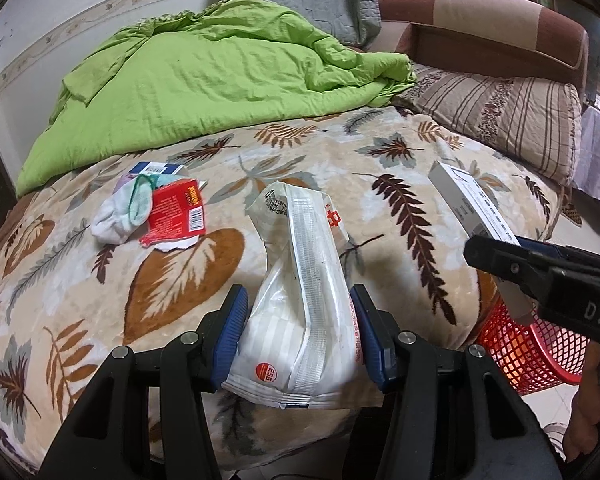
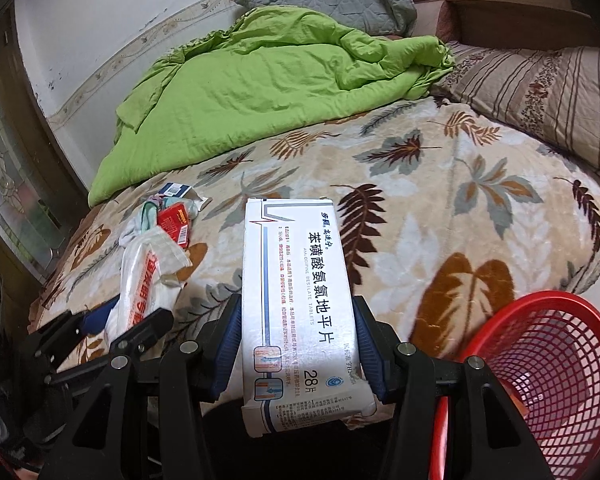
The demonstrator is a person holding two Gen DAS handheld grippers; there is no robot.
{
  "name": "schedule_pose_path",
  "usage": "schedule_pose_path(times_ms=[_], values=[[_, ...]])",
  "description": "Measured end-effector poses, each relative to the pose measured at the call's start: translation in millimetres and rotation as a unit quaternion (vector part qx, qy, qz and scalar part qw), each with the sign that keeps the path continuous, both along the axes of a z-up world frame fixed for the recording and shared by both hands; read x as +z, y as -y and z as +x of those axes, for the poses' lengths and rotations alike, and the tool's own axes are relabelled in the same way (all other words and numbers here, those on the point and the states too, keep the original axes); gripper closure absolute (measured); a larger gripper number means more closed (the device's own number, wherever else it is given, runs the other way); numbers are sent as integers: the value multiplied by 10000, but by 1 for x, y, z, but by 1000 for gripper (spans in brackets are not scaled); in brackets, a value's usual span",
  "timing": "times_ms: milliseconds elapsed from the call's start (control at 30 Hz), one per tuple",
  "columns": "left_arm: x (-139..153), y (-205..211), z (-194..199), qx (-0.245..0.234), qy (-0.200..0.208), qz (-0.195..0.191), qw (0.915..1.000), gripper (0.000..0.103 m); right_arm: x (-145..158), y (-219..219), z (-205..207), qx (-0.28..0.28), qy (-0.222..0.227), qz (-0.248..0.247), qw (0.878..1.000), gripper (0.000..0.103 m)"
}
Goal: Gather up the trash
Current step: 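Carry both held items over the red basket and open both tools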
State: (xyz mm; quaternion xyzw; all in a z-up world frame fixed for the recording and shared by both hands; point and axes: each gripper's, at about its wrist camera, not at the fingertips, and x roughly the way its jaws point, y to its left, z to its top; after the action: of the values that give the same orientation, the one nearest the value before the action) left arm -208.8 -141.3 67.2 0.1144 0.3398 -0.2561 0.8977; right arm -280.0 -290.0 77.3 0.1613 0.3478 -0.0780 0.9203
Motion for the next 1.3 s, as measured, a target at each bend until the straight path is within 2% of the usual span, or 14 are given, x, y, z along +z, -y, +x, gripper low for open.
schedule_pose_path(times_ms=[500, 833, 1033, 1133, 1300], values=[[11, 29, -14, -416, 86, -27, 9991, 51, 5, 28, -48, -478, -55, -3, 9988, 46], [14, 52, -28, -826, 106, 30, 9965, 51, 2, 64, -75, -1044, -156, 131, 9943, 46], [24, 84, -44, -1457, 178, 40, 9892, 51, 3, 94, -107, -1600, -189, 194, 9867, 46], [27, 105, -47, -1805, -165, -122, 9834, 51, 2, 109, -123, -1867, -207, 266, 9818, 46], [23, 141, -55, -2378, -738, -193, 9683, 51, 0, 128, -144, -2196, -220, 419, 9744, 45]])
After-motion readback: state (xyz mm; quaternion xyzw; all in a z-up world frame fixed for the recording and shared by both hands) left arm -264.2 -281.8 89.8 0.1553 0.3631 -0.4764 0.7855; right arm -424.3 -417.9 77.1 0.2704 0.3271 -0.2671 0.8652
